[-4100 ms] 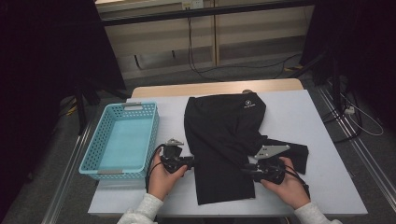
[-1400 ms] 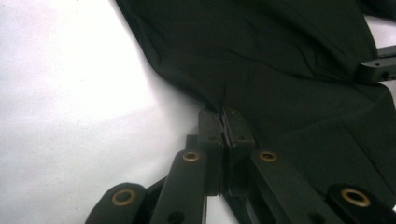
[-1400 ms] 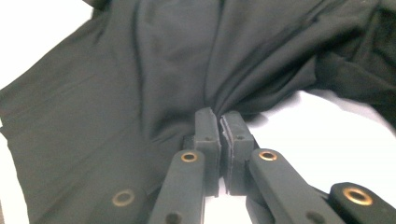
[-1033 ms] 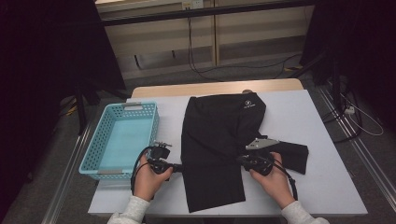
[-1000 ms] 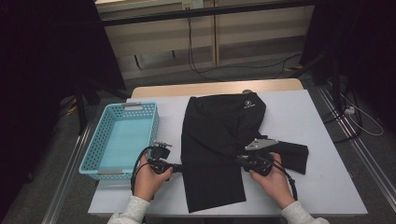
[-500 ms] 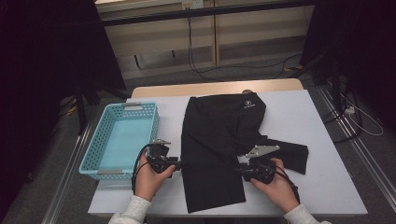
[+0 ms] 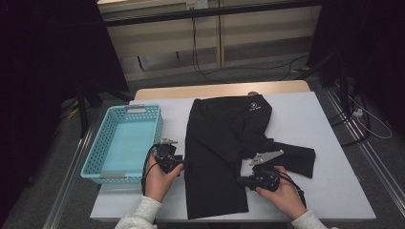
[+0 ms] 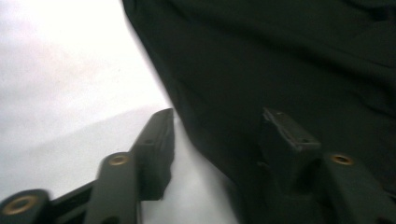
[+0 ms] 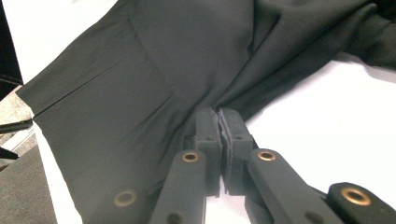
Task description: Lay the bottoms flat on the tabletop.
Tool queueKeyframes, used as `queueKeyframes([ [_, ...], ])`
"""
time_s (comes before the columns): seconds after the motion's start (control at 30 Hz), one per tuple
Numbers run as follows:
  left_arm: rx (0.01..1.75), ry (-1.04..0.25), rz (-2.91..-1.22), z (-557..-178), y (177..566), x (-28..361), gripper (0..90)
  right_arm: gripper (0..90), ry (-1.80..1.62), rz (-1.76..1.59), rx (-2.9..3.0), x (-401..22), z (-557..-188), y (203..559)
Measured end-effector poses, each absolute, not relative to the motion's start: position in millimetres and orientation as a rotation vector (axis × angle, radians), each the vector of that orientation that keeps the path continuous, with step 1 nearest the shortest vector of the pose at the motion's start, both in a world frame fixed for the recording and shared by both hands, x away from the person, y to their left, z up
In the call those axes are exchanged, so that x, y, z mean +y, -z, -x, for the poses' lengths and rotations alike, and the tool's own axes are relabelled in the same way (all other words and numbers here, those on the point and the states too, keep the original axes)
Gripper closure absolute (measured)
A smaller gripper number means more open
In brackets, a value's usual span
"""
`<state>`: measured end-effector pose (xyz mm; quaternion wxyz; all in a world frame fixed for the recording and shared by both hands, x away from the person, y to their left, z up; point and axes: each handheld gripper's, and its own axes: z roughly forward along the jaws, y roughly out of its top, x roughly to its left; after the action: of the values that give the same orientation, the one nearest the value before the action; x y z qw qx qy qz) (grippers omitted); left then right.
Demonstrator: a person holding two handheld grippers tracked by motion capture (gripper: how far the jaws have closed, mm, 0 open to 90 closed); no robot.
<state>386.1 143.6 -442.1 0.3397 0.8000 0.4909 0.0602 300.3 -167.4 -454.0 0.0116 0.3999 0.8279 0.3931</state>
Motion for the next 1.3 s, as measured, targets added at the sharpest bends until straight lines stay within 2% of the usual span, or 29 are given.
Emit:
queueKeyframes([
  [0.23,1.297,-0.149,-2.078,-389,443,143,63.4,88.1,-1.231,-1.232,2.589,-166,-300,454],
  [0.4,1.324,-0.069,-2.058,-392,445,141,87.1,88.1,-1.240,-1.224,2.603,-163,-300,455],
  [0.43,1.332,-0.072,-2.058,-392,444,141,88.9,88.2,-1.242,-1.218,2.607,-163,-300,455],
  [0.53,1.338,-0.133,-2.079,-392,439,140,90.0,88.2,-1.267,-1.219,2.625,-160,-299,455],
  [0.73,1.349,-0.160,-2.077,-392,436,143,89.7,88.1,-1.275,-1.174,2.661,-152,-295,454],
  [0.83,1.332,-0.136,-2.079,-392,438,142,84.7,87.7,-1.268,-1.162,2.662,-151,-295,454],
  [0.93,1.299,-0.127,-2.071,-389,437,143,68.1,84.4,-1.258,-1.167,2.619,-157,-297,452],
  [1.0,1.281,-0.126,-2.073,-386,435,143,62.1,79.5,-1.237,-1.193,2.579,-164,-299,450],
  [1.07,1.264,-0.136,-2.073,-383,433,143,55.4,70.6,-1.230,-1.211,2.542,-169,-301,449],
  [1.2,1.239,-0.158,-2.082,-381,434,142,46.1,65.0,-1.242,-1.291,2.413,-179,-309,445],
  [1.3,1.227,-0.149,-2.078,-380,434,141,42.9,61.8,-1.262,-1.331,2.320,-181,-316,443],
])
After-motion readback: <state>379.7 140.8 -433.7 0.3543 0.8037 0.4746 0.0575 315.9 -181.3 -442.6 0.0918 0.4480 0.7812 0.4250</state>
